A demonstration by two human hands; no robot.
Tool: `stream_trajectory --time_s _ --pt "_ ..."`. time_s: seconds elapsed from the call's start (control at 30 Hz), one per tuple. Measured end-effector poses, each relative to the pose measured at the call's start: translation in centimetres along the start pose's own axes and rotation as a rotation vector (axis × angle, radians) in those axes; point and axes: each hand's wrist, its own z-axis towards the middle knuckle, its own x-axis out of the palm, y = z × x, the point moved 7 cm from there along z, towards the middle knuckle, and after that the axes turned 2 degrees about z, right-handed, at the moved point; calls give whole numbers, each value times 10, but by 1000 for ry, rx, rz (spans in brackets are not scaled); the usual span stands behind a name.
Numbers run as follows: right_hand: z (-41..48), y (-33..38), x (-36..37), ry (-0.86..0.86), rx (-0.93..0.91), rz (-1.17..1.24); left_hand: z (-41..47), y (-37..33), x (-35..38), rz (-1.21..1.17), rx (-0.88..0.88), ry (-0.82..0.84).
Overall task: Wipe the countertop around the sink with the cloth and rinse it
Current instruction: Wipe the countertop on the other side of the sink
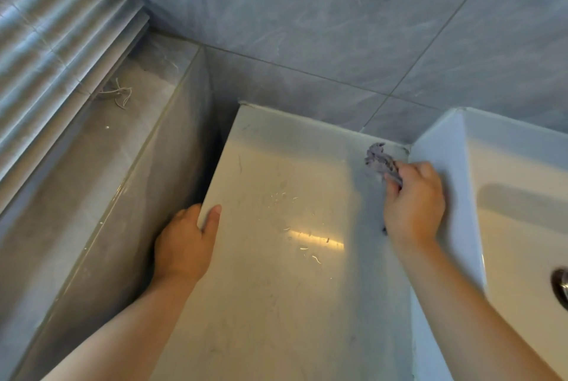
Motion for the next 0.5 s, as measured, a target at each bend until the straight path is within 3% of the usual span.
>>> stream_trajectory --time_s 0.1,0.2,0.5 --pt "22 -11 14 103 -17 -221 1 0 0 14 8 -7" --pt "19 -21 36 221 37 -258 0 1 1 17 11 -13" --pt "-60 -8 24 -17 168 7 1 -1 1 34 15 -21"
